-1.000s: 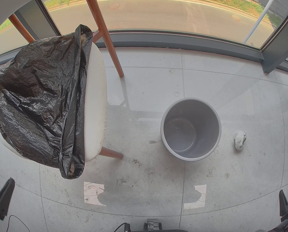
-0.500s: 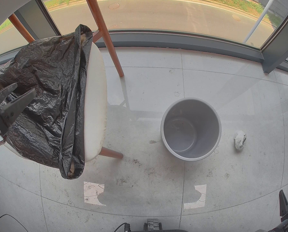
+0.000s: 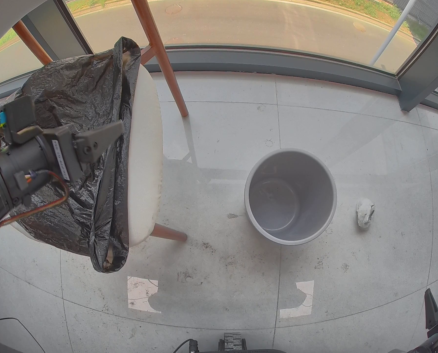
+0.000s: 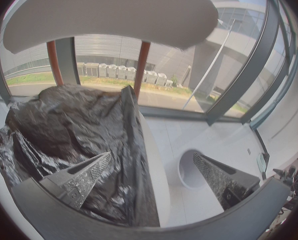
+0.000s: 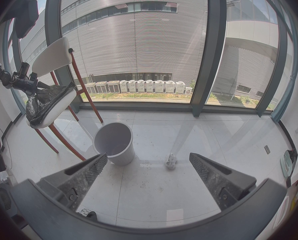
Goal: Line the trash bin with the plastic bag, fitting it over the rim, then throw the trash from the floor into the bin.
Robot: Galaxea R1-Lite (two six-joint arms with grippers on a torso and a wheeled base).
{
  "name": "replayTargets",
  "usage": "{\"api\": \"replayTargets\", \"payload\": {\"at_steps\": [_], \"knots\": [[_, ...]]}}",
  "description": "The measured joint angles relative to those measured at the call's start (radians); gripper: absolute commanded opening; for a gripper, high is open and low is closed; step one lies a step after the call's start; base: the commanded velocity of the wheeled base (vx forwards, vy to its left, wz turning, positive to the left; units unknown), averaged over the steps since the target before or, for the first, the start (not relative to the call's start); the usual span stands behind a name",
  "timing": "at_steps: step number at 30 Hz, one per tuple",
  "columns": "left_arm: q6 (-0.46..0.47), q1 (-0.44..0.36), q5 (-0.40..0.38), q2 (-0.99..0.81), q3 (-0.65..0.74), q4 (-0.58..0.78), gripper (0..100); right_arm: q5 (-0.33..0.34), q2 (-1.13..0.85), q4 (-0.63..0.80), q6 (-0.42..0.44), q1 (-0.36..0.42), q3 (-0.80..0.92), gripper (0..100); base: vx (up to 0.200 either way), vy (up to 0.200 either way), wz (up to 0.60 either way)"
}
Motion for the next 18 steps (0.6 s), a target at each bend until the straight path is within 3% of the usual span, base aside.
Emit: {"api": "replayTargets", "payload": {"at_steps": [6,18], "knots": [[0.047,-0.068,0.136,0.044,-0.092,0.154,100,0.000,0.000,0.000,0.002,0.000,0.000,100,0.000,0.000,0.00],[0.096,-0.033,0.147,0.177,-0.197,0.171,100,0.000,0.000,0.000,0.004,0.000,0.000,100,0.000,0.000,0.00]]}}
